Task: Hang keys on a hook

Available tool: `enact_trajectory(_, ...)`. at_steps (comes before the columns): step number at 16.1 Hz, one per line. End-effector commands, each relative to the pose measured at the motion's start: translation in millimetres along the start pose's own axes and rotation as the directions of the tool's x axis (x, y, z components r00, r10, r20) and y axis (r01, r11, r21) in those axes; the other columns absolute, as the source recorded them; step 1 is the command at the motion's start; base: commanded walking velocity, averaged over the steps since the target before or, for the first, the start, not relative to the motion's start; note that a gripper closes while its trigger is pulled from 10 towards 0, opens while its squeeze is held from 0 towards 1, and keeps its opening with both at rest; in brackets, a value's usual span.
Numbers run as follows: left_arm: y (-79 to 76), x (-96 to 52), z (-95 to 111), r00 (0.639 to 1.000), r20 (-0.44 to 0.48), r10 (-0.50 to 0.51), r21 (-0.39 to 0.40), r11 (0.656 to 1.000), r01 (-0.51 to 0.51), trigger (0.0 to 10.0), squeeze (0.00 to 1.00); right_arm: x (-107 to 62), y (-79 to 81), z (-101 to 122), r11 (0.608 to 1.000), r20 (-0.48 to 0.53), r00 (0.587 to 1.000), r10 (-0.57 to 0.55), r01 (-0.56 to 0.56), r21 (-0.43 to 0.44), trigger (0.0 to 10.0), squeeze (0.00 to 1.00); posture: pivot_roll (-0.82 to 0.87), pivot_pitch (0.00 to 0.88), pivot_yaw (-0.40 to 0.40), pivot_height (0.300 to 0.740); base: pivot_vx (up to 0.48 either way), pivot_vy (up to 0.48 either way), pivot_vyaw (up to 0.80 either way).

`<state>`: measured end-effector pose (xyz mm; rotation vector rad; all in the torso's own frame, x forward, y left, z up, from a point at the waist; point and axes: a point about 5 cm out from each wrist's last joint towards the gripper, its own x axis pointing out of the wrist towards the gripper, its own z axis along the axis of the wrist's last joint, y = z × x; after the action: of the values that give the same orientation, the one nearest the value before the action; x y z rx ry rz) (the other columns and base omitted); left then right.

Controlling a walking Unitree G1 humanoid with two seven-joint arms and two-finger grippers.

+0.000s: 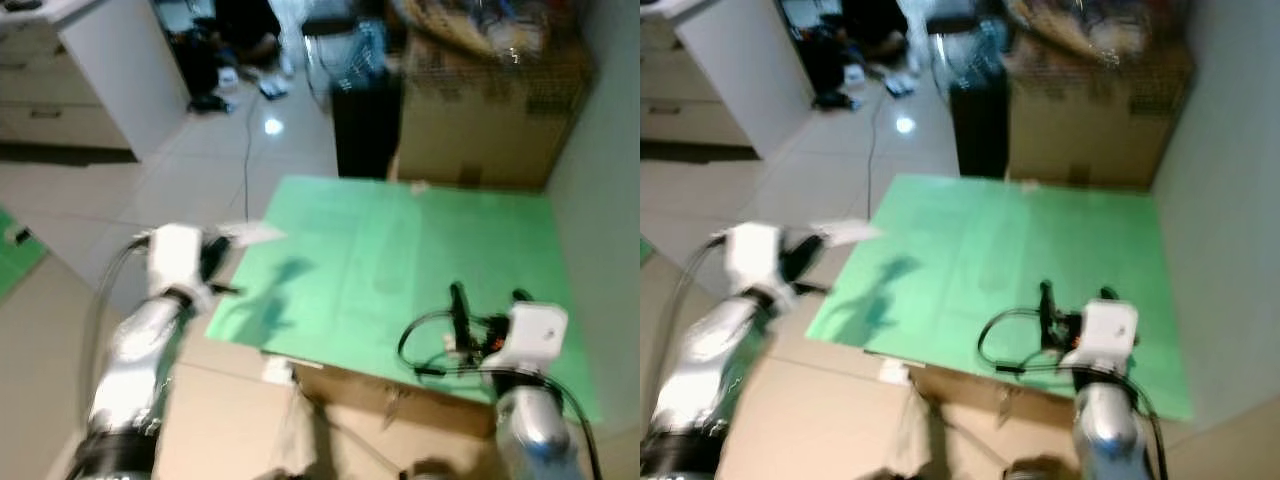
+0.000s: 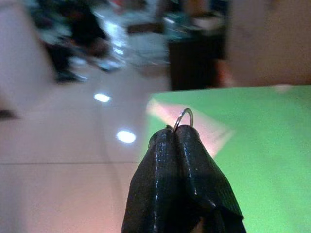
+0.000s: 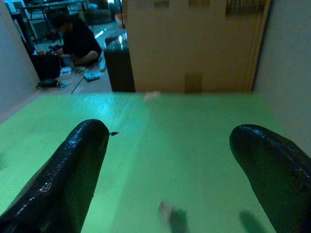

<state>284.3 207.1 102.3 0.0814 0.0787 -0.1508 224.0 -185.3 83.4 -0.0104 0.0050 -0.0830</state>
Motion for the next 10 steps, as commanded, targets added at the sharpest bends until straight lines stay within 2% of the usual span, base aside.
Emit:
enact_trajectory(1,5.0,-12.3,-1.1,0.998,0.002,0.059,0.083,0.995,-0.059,0.0,0.00,5.5,3.8,-10.9,0.999,-0.058,0.998,0.029,-0.027,0.034,10.0,0.00,0.00,0.000,0.038,0.726,0.000,0.000,0.00)
enact_trajectory(2,4.1,-19.2,-8.3,0.998,-0.025,0.063,0.075,0.995,-0.061,0.0,0.00,9.9,5.6,-10.9,0.998,-0.058,0.997,0.045,-0.043,0.036,10.0,0.00,0.01,0.000,0.030,0.726,0.000,0.000,0.71)
enact_trajectory(3,2.0,-26.6,-17.0,0.995,-0.058,0.081,0.074,0.994,-0.076,1.7,0.00,15.4,7.7,-9.3,0.997,-0.057,0.996,0.064,-0.061,0.047,10.0,0.00,0.02,0.000,0.020,0.726,0.000,0.000,0.77)
enact_trajectory(4,-4.9,-23.9,-19.9,0.995,-0.073,0.075,0.059,0.996,-0.071,10.0,0.00,19.4,7.5,-9.0,0.996,-0.057,0.996,0.063,-0.060,0.059,10.0,0.00,0.04,0.000,-0.002,0.726,0.000,0.000,0.74)
enact_trajectory(6,-26.0,2.2,-19.6,0.995,-0.058,0.079,-0.043,0.996,-0.082,10.0,0.00,35.8,15.0,-8.3,0.993,-0.047,0.994,0.097,-0.094,0.072,10.0,0.00,0.05,0.000,-0.012,0.726,0.000,0.000,0.68)
enact_trajectory(8,-26.2,2.4,-20.9,0.997,-0.050,0.066,-0.064,0.996,-0.069,10.0,0.00,41.6,19.0,-6.3,0.992,-0.032,0.994,0.107,-0.104,0.077,10.0,0.00,0.04,0.000,0.000,0.726,0.000,0.000,0.66)
enact_trajectory(10,-24.5,-8.5,-35.8,0.992,-0.114,0.049,-0.050,0.997,-0.055,10.0,0.00,40.7,20.2,-10.2,0.989,-0.036,0.992,0.123,-0.119,0.084,10.0,0.00,0.02,0.000,0.011,0.726,0.000,0.000,0.62)
